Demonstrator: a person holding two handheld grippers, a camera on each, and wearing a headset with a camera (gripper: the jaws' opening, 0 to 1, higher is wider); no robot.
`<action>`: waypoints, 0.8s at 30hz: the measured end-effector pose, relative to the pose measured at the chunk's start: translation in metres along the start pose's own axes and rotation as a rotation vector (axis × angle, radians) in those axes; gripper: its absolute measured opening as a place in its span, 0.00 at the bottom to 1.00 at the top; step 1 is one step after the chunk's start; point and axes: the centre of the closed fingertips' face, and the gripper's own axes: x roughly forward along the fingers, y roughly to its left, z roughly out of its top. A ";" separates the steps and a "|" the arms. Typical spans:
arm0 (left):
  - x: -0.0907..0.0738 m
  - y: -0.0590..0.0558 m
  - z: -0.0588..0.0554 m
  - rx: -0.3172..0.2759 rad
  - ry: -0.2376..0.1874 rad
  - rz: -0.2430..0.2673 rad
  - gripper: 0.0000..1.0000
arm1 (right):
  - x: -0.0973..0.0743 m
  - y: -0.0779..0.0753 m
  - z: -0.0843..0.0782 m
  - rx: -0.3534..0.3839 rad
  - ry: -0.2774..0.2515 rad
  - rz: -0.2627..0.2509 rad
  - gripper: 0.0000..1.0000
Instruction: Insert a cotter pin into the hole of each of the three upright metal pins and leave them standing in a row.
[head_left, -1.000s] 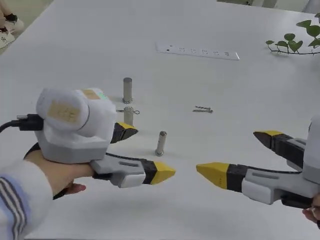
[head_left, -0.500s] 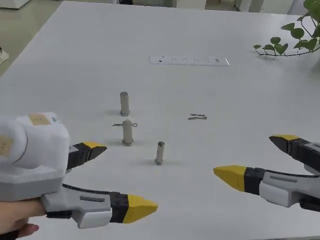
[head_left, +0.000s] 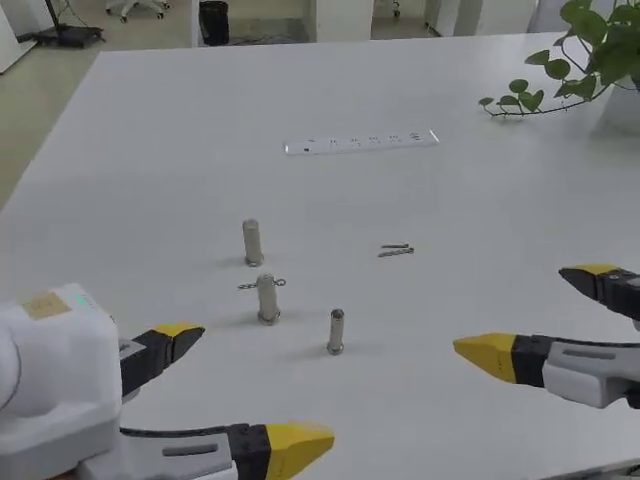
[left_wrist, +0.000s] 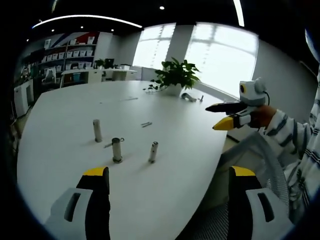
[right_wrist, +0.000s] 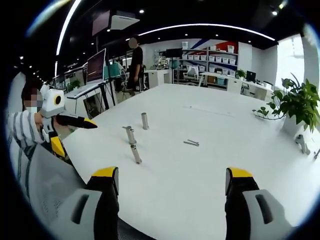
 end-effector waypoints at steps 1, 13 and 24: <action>0.000 0.001 0.000 -0.001 0.007 0.003 0.98 | -0.001 0.000 0.001 0.010 -0.002 0.002 0.87; 0.004 0.002 0.007 -0.008 -0.026 0.041 0.98 | -0.002 -0.016 0.006 -0.010 -0.004 0.019 0.84; 0.019 0.008 0.006 -0.049 0.002 0.114 0.98 | 0.004 -0.048 0.002 -0.069 0.042 0.068 0.82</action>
